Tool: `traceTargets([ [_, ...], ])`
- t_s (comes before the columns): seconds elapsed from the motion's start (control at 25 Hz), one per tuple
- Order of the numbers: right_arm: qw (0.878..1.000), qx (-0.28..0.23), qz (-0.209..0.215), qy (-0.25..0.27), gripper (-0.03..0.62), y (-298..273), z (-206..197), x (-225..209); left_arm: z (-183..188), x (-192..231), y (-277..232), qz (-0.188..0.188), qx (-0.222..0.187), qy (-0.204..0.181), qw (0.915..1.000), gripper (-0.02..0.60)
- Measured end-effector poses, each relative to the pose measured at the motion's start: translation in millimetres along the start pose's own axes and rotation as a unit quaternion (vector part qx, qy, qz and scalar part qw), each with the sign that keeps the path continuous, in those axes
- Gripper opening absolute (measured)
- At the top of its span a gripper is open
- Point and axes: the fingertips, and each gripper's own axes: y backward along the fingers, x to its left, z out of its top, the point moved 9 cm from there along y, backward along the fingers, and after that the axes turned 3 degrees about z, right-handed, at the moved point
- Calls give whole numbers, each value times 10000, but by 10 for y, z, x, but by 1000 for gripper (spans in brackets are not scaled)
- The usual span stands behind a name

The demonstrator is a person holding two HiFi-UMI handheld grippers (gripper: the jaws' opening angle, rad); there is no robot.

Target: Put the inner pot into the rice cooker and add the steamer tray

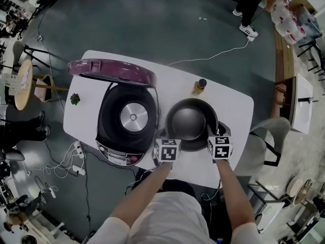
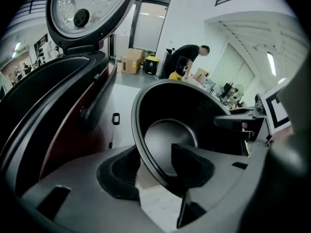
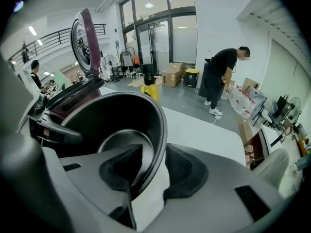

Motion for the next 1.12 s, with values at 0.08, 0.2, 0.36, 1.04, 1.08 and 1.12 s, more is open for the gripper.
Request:
traceTargets([
  [0.08,9999,-6,-100,-36,101,-4,2,-13,23,24,-7,-28,27,47,10000,209],
  [0.2,9995,-53,-170,-270,64,15,-11,-22,42,23,8,43,58,132,9999,169],
  [0.36,9989,-259,-277,-285,58,146,51,-10,83,-20,106,121,-102,-11,9999,158],
  [1.04,9941,-810,-631,-349,66,937,334,162,340,-130,795,-192,-729,-447,9962,154],
  [1.08,9937,-842,-648,-368,66,976,353,169,367,-136,836,-199,-784,-465,9956,153],
  [1.12,9933,-870,-663,-383,66,1015,372,178,390,-141,880,-209,-835,-480,9951,153],
])
